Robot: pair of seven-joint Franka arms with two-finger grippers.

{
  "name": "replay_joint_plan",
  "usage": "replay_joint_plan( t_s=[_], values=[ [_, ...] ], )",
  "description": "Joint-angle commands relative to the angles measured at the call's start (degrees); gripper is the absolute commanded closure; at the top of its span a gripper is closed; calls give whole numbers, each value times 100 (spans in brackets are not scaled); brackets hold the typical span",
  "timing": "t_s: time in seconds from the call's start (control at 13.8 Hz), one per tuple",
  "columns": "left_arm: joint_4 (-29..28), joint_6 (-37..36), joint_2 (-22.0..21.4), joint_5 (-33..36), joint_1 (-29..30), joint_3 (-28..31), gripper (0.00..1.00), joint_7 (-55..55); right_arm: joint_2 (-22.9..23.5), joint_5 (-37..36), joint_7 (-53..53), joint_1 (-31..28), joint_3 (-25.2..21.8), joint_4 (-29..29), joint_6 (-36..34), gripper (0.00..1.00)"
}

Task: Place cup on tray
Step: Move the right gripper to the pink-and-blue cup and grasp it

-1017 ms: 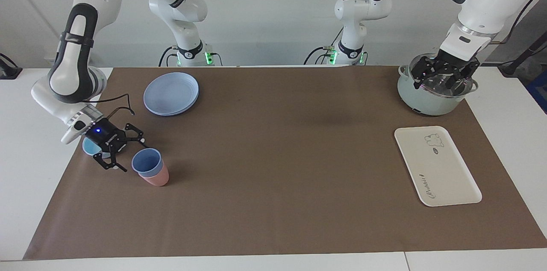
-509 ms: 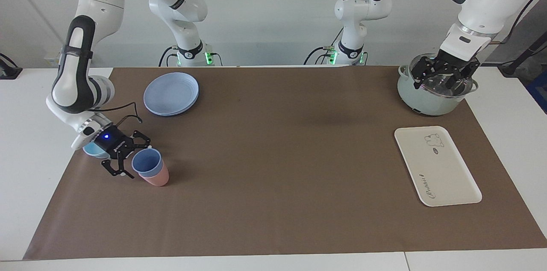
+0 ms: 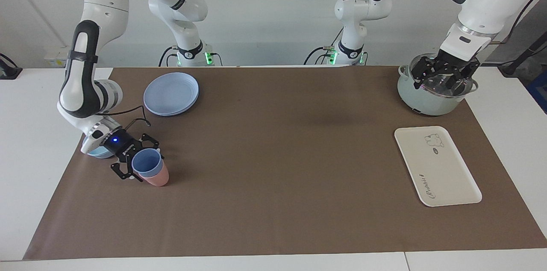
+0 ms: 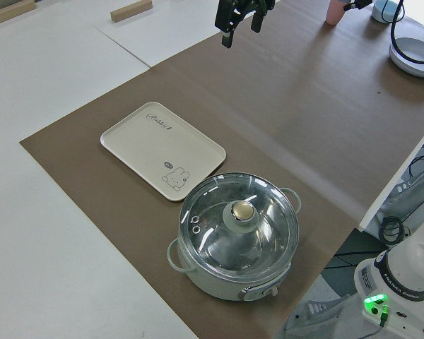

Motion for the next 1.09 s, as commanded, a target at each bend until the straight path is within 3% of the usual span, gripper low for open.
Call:
replay_joint_plan(
  t_s=[0.0,0.73,0.8,0.87,1.02],
  values=[
    [-194,-4,-181,-6,3,23,0,24,-2,268,-173,19,-2,-46,43,0],
    [-194,-4,-181,-6,3,23,0,24,25,470,-287,125,-2,-46,175,0],
    [-194,-4,-181,-6,3,23,0,24,25,470,-339,125,-2,-38,175,24],
    [-194,-4,-181,-6,3,23,0,24,25,470,-366,125,-2,-29,175,97],
    [-194,-4,-181,-6,3,23,0,24,25,470,-305,116,-2,-29,184,100]
  ],
)
